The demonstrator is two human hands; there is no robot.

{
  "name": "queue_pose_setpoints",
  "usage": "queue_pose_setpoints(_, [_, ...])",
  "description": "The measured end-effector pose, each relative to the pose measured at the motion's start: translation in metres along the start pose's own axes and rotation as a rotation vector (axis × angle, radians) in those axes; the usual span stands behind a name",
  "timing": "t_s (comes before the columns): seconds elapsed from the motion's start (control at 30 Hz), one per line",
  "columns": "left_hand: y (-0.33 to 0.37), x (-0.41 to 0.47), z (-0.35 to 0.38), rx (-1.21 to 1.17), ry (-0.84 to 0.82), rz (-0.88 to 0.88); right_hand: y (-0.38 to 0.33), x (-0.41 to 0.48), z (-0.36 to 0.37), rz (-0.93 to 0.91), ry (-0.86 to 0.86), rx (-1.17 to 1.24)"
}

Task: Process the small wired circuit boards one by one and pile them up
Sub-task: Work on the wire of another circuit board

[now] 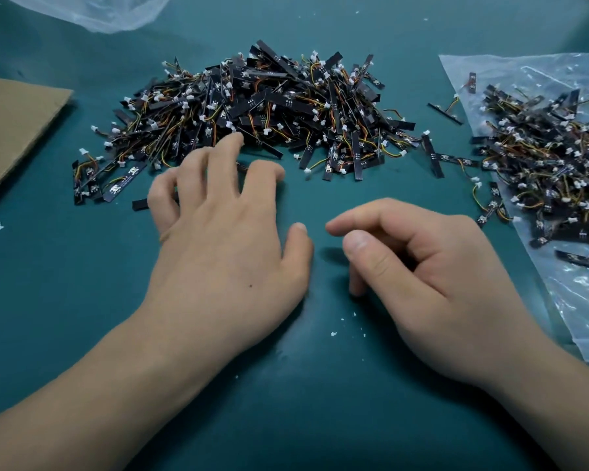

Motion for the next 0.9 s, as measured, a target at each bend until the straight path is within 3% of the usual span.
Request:
queue_pose_setpoints(0.23, [0.001, -0.001, -0.002, -0.214, 0.103, 0.023, -0.001, -0.001, 0.000, 0.021, -0.013, -0.022])
queue_pose_setpoints(0.4, [0.001, 0.002, 0.000, -0.534, 0.140, 0.064, -0.001, -0.001, 0.000, 0.028, 0.014, -0.012])
queue_pose_setpoints(0.5, [-0.006, 0.011, 0.000, -0.716, 0.155, -0.038, 0.000, 0.000, 0.001, 0.030, -0.007, -0.039])
queue_pose_setpoints(0.9, [-0.003, 0.011, -0.001, -0.714, 0.088, 0.089, -0.001, 0.000, 0.002, 0.001, -0.023, -0.117])
Point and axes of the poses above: each hand's wrist, its own x-axis towards the middle knuckle, its own z-axis out of the palm, y = z × x, the point moved 3 cm from there along x, towards the middle knuckle, and after that the axes turned 14 degrees about y, right-handed, at the moved point
